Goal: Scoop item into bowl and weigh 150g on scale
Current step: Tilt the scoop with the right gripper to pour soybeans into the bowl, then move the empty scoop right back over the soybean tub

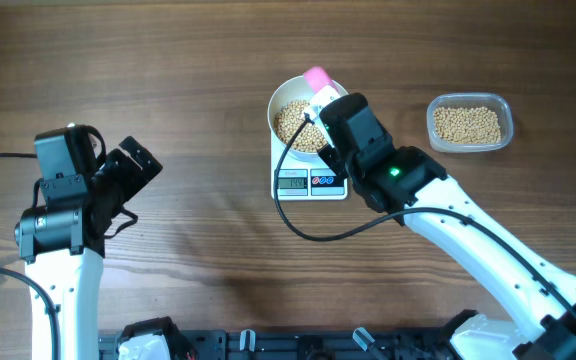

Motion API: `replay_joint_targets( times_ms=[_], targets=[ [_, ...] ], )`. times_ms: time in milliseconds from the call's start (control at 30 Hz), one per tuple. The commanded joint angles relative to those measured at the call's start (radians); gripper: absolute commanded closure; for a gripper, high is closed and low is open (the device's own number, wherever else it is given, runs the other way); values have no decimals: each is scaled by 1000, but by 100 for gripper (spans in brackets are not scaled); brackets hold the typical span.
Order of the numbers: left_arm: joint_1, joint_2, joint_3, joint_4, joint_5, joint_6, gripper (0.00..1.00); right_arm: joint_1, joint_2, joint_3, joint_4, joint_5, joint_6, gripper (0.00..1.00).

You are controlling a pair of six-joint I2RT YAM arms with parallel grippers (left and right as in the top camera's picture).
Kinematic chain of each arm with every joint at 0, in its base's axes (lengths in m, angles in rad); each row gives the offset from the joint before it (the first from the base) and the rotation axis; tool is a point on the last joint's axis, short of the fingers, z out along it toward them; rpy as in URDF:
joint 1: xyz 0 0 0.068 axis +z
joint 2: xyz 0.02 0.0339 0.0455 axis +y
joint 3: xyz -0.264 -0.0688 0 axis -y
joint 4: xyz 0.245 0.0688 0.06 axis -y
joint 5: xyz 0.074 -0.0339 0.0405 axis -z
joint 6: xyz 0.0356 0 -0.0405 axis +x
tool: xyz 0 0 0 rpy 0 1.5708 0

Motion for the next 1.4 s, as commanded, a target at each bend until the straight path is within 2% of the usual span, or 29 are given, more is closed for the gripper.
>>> replay_joint_targets(
  times_ms=[0, 100, 167, 367, 567, 767, 933, 1100, 1200, 1367],
  targets=[
    [6, 2, -1, 3, 5, 5, 0, 5, -41, 34, 8, 31, -45, 96],
    [6, 2, -1, 3, 6, 5, 0, 5, -42, 34, 3, 26, -20, 96],
    [6, 2, -1, 3, 5, 5, 0, 5, -42, 34, -2, 11, 46, 95],
    [6, 2, -1, 3, 5, 5, 0, -48, -42, 34, -57, -257, 257, 96],
    [6, 2, -1, 3, 5, 5, 0, -227, -42, 34, -88, -610, 393, 96],
    [6, 2, -1, 3, 5, 5, 0, -452, -54, 34, -60, -857, 479, 96],
    [6, 2, -1, 3, 5, 5, 0, -644, -57, 34, -48, -1067, 478, 96],
    [6, 2, -1, 3, 5, 5, 0, -805, -57, 34, -64, -1101, 431, 96],
    [6, 2, -1, 3, 5, 5, 0, -909, -57, 34, -80, -1044, 321, 96],
    [6, 2, -1, 3, 5, 5, 0, -949, -57, 34, -178, -751, 131, 96]
  ],
)
